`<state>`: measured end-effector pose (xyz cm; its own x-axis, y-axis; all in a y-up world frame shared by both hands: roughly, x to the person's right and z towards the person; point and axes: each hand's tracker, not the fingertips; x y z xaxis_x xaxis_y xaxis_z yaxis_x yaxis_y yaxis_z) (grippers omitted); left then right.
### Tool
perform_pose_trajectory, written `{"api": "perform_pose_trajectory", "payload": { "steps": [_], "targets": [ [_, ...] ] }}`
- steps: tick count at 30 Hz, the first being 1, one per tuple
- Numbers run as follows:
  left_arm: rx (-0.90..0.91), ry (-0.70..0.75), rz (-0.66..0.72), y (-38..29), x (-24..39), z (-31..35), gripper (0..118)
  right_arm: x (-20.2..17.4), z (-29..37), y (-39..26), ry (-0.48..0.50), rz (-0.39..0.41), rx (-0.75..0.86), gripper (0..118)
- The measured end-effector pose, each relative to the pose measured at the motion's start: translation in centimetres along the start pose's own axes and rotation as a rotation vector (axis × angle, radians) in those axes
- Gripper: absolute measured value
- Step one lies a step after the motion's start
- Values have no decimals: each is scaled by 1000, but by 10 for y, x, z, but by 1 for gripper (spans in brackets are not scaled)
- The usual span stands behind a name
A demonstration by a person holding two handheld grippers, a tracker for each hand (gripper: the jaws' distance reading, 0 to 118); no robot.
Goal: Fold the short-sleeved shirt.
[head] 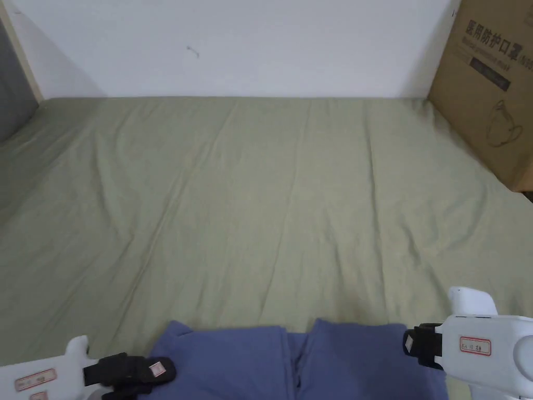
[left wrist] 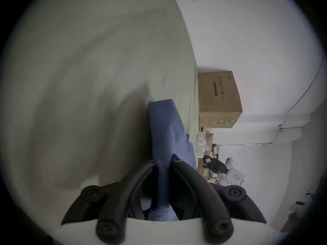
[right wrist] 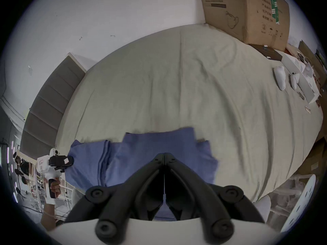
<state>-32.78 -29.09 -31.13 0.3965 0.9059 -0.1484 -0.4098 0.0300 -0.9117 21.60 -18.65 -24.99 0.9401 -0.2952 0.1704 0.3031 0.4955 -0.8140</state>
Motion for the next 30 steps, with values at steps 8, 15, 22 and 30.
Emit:
{"api": "perform_pose_trajectory", "payload": {
  "steps": [8,15,22,30],
  "targets": [
    [117,164,-8,11,3,75,9,-10,-13,-11,37,19,-31,0],
    [143,232,-192,-17,100,44,9,9,-2,-19,30,-15,-21,0],
    [27,237,-442,-52,195,-46,9,60,16,-25,60,-177,28,0],
    [-229,286,-585,-112,222,-188,11,102,27,-40,35,-249,48,0]
  ]
}}
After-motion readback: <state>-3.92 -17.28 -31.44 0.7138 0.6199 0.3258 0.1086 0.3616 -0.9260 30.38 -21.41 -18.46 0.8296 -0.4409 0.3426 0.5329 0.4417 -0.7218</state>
